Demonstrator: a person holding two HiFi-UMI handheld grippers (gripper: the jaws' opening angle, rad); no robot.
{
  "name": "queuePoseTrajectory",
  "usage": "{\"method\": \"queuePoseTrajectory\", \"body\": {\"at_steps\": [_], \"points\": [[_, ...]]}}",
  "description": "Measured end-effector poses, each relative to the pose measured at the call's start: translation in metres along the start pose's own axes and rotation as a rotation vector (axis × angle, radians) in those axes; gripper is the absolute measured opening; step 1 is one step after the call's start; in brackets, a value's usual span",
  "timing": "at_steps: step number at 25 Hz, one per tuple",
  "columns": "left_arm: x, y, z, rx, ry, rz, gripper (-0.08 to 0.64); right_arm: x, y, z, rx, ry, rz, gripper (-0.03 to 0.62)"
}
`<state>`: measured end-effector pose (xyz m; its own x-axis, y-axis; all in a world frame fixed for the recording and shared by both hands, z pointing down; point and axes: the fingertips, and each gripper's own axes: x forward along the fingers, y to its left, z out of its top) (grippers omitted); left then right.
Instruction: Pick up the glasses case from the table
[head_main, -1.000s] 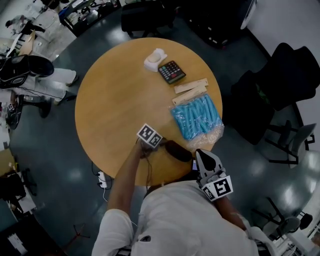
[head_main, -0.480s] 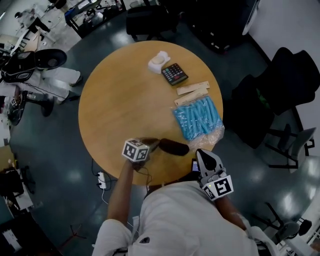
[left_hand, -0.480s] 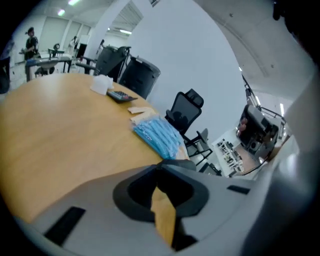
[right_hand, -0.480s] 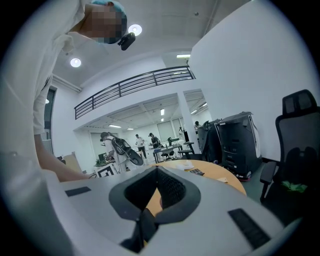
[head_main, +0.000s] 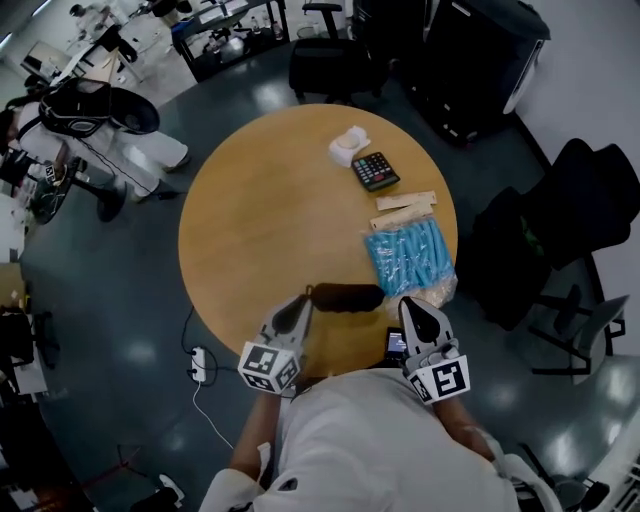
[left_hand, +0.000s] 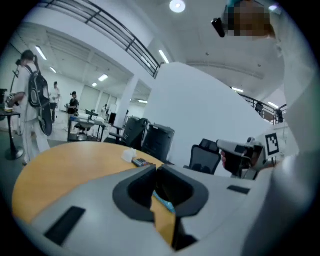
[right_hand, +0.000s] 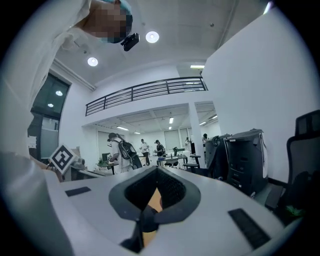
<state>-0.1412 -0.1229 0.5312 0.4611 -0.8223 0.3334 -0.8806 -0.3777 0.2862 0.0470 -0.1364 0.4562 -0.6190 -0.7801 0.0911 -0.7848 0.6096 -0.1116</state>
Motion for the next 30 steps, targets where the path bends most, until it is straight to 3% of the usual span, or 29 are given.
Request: {"method": "queuePoseTrajectory", "body": {"at_steps": [4, 9, 17, 30], "points": [[-0.028, -0.014, 0.038, -0.019, -0.159, 0.065, 0.038, 0.002, 0.002, 0.014, -0.002, -0.025, 0.002, 0.015], [-0.04, -0.025, 0.056, 0.012, -0.243, 0.095, 0.038, 0.002, 0.0, 0.018, 0.01, -0.031, 0.008, 0.015], [-0.047, -0.032, 0.056, -0.004, -0.262, 0.112, 0.038, 0.002, -0.005, 0.015, 0.017, -0.011, 0.004, 0.015], [-0.04, -0.039, 0.051, 0.007, -0.223, 0.072, 0.038, 0.005, -0.007, 0.013, 0.034, -0.002, -0.003, 0.015]]}}
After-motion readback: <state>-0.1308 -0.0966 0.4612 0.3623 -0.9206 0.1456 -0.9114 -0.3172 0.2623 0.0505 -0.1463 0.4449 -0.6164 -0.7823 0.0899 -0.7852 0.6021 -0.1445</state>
